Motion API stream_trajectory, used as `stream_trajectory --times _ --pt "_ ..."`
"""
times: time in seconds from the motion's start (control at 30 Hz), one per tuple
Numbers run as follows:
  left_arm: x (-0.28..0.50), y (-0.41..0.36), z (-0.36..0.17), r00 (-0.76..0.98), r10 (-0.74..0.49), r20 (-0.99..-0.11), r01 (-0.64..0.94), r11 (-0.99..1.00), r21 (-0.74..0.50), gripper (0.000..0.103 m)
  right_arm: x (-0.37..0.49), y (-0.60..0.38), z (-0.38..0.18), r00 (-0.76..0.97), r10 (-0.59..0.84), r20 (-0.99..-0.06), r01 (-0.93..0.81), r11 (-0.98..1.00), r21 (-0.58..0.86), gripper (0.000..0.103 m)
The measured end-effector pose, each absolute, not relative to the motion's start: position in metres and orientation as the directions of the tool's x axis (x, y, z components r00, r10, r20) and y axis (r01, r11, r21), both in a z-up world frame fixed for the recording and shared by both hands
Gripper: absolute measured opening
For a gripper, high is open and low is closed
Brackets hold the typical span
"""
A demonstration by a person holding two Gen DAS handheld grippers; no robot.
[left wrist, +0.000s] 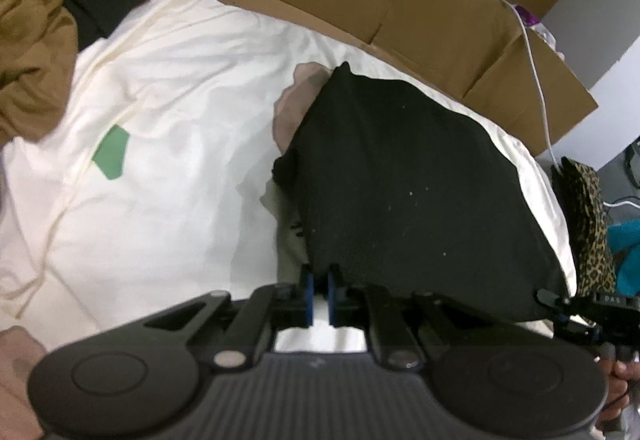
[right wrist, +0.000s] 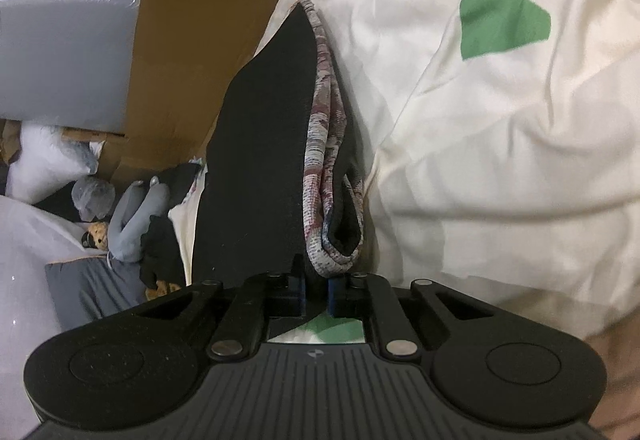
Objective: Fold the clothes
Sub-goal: 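Lift the edge with the right tool while the left tool grasps a black corner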
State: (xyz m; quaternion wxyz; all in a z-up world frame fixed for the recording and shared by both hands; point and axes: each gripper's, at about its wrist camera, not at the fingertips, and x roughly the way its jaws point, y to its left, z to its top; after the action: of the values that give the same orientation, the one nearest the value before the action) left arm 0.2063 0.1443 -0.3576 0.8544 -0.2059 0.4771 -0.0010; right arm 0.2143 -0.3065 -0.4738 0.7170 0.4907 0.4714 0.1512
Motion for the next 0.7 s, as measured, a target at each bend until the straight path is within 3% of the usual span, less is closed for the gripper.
stream_trajectory --times 0.7 --pt "0.110 0.153 -0.346 0.362 -0.182 -0.914 -0.283 0.913 -0.294 0.006 0.149 -0.279 -0.454 0.344 0.752 -0.562 0.205 0.524 0.827 0.007"
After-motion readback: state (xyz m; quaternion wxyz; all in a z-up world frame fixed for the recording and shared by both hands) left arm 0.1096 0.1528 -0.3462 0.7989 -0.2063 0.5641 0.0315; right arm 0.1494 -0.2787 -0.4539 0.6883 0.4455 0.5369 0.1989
